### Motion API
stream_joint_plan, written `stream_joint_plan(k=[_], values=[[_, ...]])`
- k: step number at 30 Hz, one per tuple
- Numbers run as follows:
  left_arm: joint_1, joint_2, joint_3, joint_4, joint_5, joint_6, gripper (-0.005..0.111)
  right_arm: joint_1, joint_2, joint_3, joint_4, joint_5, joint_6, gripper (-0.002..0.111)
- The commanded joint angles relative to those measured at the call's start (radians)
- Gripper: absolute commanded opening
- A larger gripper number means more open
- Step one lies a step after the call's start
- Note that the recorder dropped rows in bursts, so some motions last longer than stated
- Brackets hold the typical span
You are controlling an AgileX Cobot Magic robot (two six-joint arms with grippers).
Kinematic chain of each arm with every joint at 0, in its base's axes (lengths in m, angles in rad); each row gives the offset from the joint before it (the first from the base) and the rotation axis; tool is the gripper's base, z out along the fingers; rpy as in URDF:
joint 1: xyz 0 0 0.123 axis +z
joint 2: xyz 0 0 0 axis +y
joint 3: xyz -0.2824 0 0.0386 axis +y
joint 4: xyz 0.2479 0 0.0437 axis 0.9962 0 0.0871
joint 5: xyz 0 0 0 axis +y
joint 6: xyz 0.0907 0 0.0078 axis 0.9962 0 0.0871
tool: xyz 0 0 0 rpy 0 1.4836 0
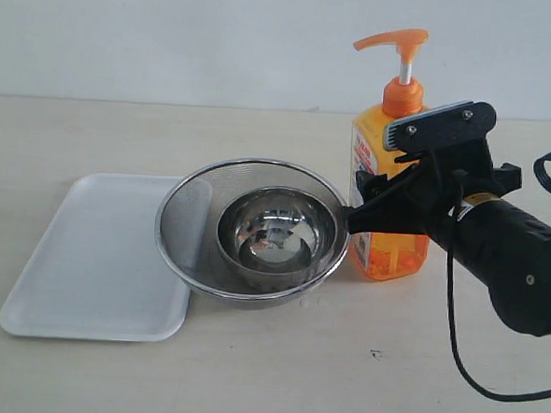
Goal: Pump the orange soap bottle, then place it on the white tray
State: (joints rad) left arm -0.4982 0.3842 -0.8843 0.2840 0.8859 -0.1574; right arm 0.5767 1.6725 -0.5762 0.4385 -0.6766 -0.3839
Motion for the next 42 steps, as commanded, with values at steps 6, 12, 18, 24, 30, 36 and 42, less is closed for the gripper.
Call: stream_joint_plan(k=[6,12,18,24,30,36,42], values=[[-0.001,-0.07,0.006,0.035,0.118,-0.056,0.005,0.003,0.013,0.015,0.092,0.105,0.013,0.0],[-0.001,-0.123,0.011,0.063,0.184,-0.077,0.005,0.003,0.013,0.015,0.135,0.105,0.019,0.0],[-0.001,-0.177,0.07,0.071,0.21,-0.1,0.005,0.003,0.013,0.015,0.173,0.105,0.019,0.0],[-0.001,-0.221,0.124,0.071,0.215,-0.127,0.005,0.003,0.013,0.015,0.179,0.098,0.019,0.0],[-0.001,-0.259,0.178,0.069,0.272,-0.143,0.005,0.003,0.013,0.015,0.179,0.077,0.013,0.0],[-0.001,-0.289,0.222,0.069,0.297,-0.143,0.005,0.003,-0.021,0.015,0.179,0.075,-0.003,0.0],[-0.001,-0.317,0.24,0.071,0.297,-0.143,0.005,0.003,-0.082,0.015,0.179,0.078,-0.03,0.0]])
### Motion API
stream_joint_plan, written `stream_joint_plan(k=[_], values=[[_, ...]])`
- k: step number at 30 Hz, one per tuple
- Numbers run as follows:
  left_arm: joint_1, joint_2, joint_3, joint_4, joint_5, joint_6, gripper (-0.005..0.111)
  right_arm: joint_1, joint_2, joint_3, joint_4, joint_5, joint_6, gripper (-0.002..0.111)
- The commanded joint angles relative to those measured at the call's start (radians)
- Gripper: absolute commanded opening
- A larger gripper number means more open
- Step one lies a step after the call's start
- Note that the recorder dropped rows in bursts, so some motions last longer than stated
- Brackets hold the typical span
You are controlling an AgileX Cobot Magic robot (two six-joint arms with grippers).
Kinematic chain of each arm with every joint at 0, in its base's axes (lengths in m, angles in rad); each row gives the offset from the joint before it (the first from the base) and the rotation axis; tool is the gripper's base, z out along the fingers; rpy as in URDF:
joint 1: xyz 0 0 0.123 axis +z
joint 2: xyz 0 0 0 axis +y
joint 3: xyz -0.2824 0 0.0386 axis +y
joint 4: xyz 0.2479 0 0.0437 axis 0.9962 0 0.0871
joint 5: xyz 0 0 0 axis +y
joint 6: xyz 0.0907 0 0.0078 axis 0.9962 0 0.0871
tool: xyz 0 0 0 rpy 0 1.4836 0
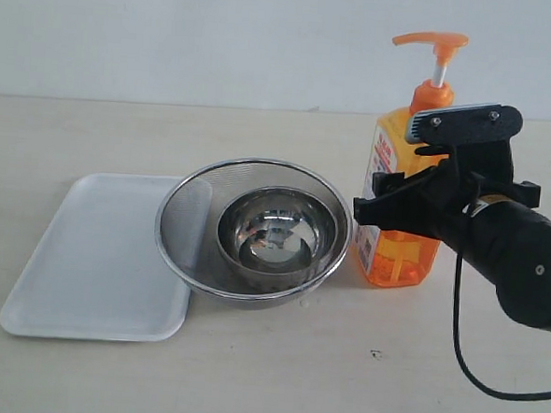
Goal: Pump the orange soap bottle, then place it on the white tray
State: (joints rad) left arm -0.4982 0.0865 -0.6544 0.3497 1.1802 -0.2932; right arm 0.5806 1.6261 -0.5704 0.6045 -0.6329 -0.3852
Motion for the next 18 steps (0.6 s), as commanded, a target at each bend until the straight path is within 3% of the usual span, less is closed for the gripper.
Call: stream_joint_plan(k=[1,18], values=[[-0.001,-0.024,0.015,0.006,0.003,-0.007,0.005,-0.001,-0.045,0.009,0.013,0.034,-0.034,0.0],[-0.001,-0.087,0.089,-0.019,-0.002,-0.028,0.005,-0.001,-0.122,0.009,0.013,0.069,-0.099,0.0]])
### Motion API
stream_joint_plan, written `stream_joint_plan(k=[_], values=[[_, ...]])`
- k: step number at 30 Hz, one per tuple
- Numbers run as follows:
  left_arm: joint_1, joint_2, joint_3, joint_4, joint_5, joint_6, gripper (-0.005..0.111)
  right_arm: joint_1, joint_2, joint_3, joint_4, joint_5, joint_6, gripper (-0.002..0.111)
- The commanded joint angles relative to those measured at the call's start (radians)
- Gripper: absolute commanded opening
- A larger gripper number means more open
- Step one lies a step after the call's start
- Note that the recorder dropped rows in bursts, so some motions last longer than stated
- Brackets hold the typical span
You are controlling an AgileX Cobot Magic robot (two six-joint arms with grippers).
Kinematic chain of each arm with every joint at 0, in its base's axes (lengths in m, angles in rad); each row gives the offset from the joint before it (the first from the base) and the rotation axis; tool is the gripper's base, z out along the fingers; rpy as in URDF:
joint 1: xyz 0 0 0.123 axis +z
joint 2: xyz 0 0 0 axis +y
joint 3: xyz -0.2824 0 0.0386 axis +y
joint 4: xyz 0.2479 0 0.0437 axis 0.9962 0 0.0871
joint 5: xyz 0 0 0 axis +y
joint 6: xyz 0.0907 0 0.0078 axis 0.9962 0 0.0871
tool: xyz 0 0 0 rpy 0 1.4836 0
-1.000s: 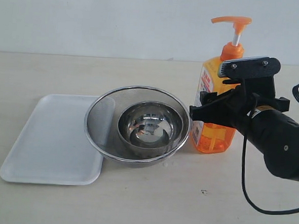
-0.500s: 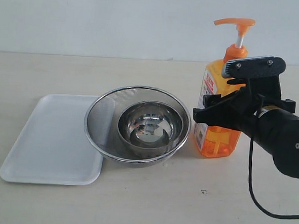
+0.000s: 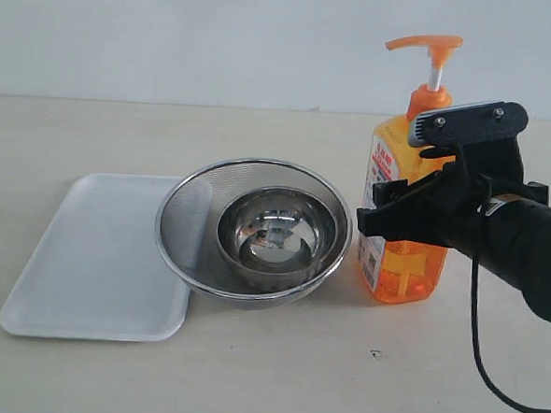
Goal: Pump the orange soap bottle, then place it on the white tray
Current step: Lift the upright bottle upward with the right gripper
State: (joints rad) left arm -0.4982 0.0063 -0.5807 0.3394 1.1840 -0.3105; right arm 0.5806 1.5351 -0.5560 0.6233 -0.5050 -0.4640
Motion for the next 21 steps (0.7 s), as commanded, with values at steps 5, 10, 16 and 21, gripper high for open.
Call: stream_joint_plan(k=[5,10,16,21], values=[[-0.001,-0.006,0.018,-0.009,-0.006,-0.011,0.005,-0.001,-0.049,-0.005,-0.006,-0.059,-0.047,0.0],[-0.001,-0.006,0.017,-0.009,-0.008,-0.011,0.005,-0.001,-0.078,-0.005,-0.006,-0.059,-0.069,0.0],[-0.001,-0.006,0.017,-0.009,-0.013,-0.011,0.005,-0.001,-0.106,-0.019,0.002,-0.036,-0.109,0.0],[-0.001,-0.006,0.017,-0.002,-0.013,-0.011,0.005,-0.001,-0.111,-0.083,0.041,0.034,-0.183,0.0]])
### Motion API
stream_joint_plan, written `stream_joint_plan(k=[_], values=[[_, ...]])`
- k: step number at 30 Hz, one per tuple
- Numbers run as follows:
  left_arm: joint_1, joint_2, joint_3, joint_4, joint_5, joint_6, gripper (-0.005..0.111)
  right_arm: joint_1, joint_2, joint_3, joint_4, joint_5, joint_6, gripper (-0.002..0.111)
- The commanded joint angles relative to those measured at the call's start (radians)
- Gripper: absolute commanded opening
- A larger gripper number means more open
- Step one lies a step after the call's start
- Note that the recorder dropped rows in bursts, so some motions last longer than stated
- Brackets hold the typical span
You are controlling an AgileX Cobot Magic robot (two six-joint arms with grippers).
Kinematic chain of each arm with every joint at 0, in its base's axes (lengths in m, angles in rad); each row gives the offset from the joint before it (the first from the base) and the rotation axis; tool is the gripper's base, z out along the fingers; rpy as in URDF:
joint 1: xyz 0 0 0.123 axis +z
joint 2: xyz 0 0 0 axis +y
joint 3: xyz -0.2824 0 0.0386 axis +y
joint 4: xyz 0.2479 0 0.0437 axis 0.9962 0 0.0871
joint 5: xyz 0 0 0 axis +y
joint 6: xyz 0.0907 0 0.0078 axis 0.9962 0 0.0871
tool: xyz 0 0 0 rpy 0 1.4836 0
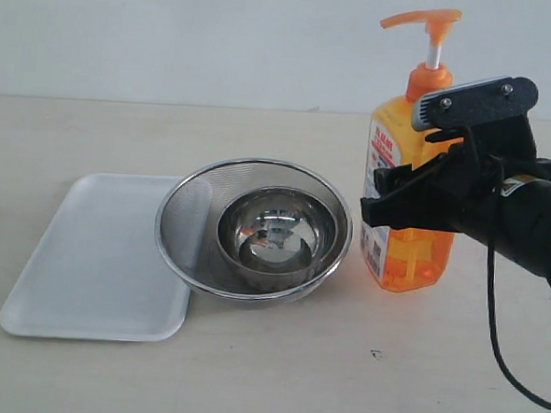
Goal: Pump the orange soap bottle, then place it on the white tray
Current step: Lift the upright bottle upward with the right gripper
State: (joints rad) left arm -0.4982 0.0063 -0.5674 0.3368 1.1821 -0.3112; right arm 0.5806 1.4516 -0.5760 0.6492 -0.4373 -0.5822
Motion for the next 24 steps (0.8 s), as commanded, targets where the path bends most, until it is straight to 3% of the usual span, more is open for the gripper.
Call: stream_joint_plan(k=[1,10,24], values=[[-0.001,-0.006,0.004,0.005,-0.011,-0.01,0.005,-0.001,-0.028,-0.073,0.026,-0.025,-0.078,0.0],[-0.001,-0.006,0.004,0.062,-0.031,-0.035,0.005,-0.001,-0.028,-0.168,0.204,0.016,-0.344,0.0],[-0.001,-0.006,0.004,0.064,-0.08,-0.033,0.005,-0.001,-0.028,-0.315,0.208,0.145,-0.421,0.0]])
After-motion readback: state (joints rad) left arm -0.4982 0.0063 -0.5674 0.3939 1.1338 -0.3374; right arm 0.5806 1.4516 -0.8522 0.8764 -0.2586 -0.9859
